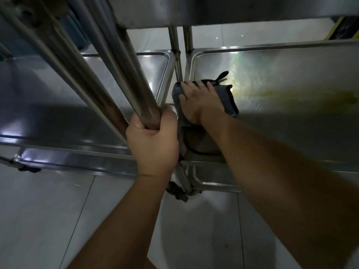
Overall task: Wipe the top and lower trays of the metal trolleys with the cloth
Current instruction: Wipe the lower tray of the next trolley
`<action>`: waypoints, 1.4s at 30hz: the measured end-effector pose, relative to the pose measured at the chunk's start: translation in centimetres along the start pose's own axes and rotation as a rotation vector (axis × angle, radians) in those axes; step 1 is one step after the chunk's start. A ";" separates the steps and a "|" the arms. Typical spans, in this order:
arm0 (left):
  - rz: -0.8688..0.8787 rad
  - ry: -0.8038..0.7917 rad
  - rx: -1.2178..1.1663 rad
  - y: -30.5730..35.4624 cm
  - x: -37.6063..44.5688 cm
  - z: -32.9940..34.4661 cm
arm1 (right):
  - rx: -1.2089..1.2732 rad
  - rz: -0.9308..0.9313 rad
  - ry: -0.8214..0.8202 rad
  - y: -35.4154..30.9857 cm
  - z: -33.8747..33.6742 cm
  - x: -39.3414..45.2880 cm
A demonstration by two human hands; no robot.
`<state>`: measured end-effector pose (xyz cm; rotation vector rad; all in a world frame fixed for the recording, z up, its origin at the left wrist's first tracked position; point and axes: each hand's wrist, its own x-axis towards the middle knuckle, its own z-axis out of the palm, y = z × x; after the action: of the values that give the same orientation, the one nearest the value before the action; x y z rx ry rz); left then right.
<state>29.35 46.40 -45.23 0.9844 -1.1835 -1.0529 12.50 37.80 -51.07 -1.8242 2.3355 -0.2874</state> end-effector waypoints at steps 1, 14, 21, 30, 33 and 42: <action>0.009 -0.001 0.002 -0.1 0.0 0.0 | 0.002 0.030 0.006 0.9 -0.1 0.1; 0.028 0.011 -0.028 -0.1 -0.2 0.3 | 0.014 0.649 0.037 13.3 -4.2 -0.6; 0.070 0.038 -0.008 -0.1 -0.2 0.4 | -0.050 0.109 -0.045 3.3 -1.2 1.0; 0.071 0.086 0.071 -0.6 0.1 0.3 | -0.077 0.390 0.060 15.8 -4.5 -7.8; 0.068 0.106 0.105 -0.8 0.3 0.2 | -0.090 0.595 0.069 23.3 -6.8 -12.0; 0.015 0.067 0.029 -0.5 0.4 0.3 | -0.045 0.591 0.048 18.6 -4.6 -13.3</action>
<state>29.00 45.89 -45.59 1.0249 -1.1522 -0.9861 -2.87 55.28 -51.09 -1.0675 2.7890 -0.1959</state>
